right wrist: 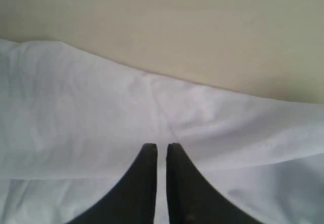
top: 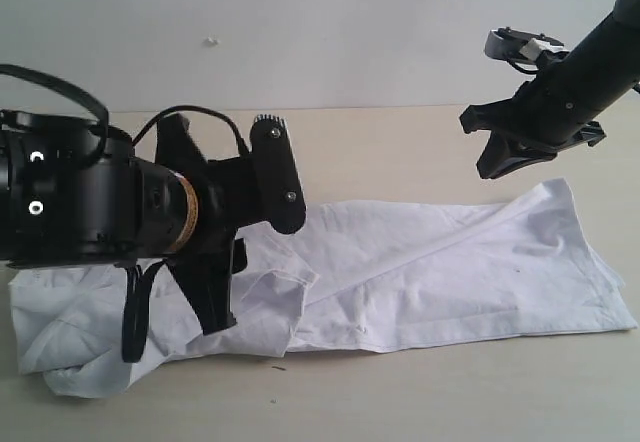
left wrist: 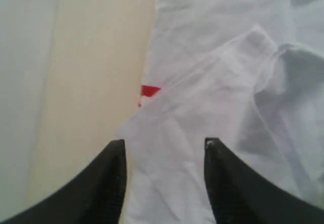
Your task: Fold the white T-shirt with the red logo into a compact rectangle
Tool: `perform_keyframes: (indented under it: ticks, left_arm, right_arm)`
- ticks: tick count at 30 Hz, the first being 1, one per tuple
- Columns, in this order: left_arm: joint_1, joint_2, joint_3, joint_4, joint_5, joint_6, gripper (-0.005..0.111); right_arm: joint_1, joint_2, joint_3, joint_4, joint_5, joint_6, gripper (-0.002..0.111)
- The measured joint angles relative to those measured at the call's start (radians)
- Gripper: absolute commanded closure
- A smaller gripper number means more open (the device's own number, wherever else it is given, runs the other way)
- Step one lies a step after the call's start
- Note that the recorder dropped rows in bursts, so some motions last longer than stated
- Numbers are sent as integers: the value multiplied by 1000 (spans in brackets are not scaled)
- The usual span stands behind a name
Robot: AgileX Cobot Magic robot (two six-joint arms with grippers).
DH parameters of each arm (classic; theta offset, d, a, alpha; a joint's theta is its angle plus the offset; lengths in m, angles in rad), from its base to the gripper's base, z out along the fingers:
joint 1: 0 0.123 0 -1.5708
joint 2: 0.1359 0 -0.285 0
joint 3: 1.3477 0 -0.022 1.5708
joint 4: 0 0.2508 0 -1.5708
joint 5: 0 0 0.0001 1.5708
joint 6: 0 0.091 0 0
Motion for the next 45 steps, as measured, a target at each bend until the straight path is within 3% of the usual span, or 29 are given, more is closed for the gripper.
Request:
perform_keyframes:
  ticks: [4,6,7,11,13,21,30,35,45]
  left_arm:
    - [31,15,-96,-624,215,271,60]
    - [55,17,-113,-735,265,312,67]
    - [60,17,-113,-751,273,318,64]
    - [65,54,-23,-666,243,283,48]
    - [67,75,3,-543,206,202,48]
    - [63,154,6,-423,182,141,49]
    - [63,142,-4,-166,215,-40,49]
    - [63,142,-31,-132,197,-50,58]
    - [63,147,-35,-129,142,-54,97]
  right_arm:
    - [0,0,0,-3,-2,0,100]
    - [0,0,0,-3,7,0,100]
    - [0,0,0,-3,9,0,100]
    - [0,0,0,-3,13,0,100]
    - [0,0,0,-3,12,0,100]
    - [0,0,0,-3,8,0,100]
    - [0,0,0,-3,5,0,100]
    - [0,0,0,-3,5,0,100]
    - [0,0,0,-3,2,0,100]
